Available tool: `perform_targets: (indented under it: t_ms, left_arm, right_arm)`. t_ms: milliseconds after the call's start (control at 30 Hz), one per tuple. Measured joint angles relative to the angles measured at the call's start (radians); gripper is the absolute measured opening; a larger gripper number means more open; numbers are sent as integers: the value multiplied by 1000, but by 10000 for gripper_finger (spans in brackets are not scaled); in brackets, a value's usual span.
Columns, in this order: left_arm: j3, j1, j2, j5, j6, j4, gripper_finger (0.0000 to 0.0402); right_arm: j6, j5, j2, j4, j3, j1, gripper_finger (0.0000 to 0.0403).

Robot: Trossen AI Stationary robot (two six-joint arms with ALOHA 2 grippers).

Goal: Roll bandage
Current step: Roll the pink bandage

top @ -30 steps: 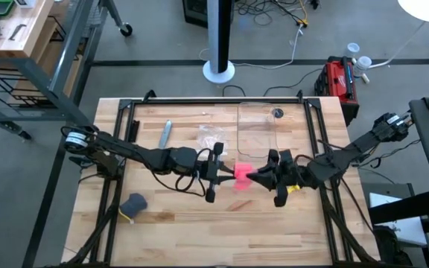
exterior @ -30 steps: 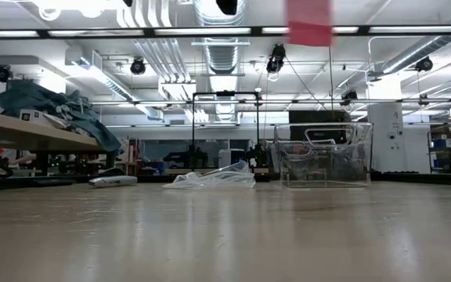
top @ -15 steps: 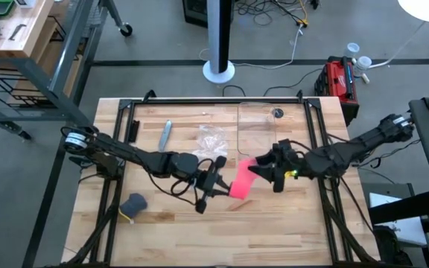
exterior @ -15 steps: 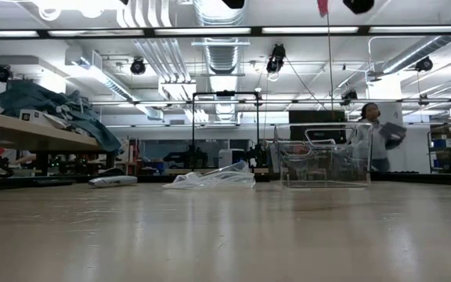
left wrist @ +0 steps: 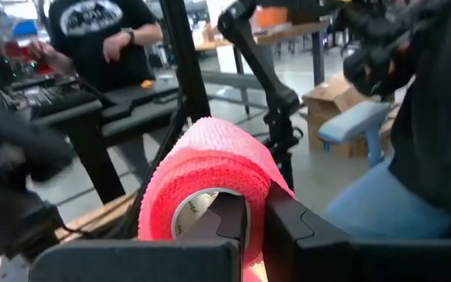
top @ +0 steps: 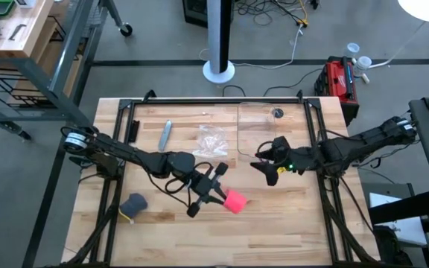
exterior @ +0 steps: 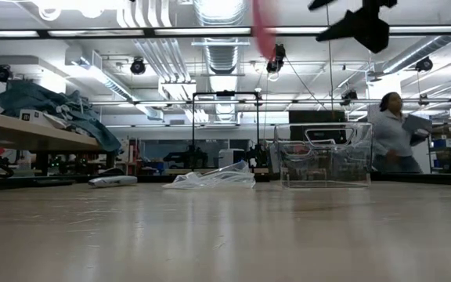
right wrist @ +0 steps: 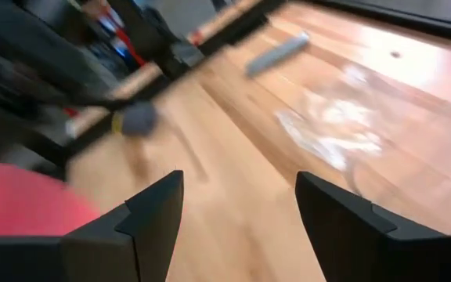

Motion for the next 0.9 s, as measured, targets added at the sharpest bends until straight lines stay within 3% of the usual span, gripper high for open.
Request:
perform_targets:
  t_ms: [267, 367, 433, 600, 900]
  left_arm:
    - [0, 0, -19, -28, -62, 79, 8]
    - [0, 0, -38, -114, -60, 81, 8]
    - [0, 1, -56, -192, -58, 81, 9]
    - [1, 9, -103, -345, -57, 76, 11]
    - [2, 23, -187, -476, -60, 51, 11]
  right_arm:
    - [-79, 26, 10, -33, -34, 1, 227]
    - [-142, 9, 11, 30, -70, 3, 228]
    - [-215, -59, 11, 86, -95, 9, 231]
    - [-315, -115, 22, 342, -195, 41, 231]
    - [-563, -90, 24, 888, -410, 59, 210]
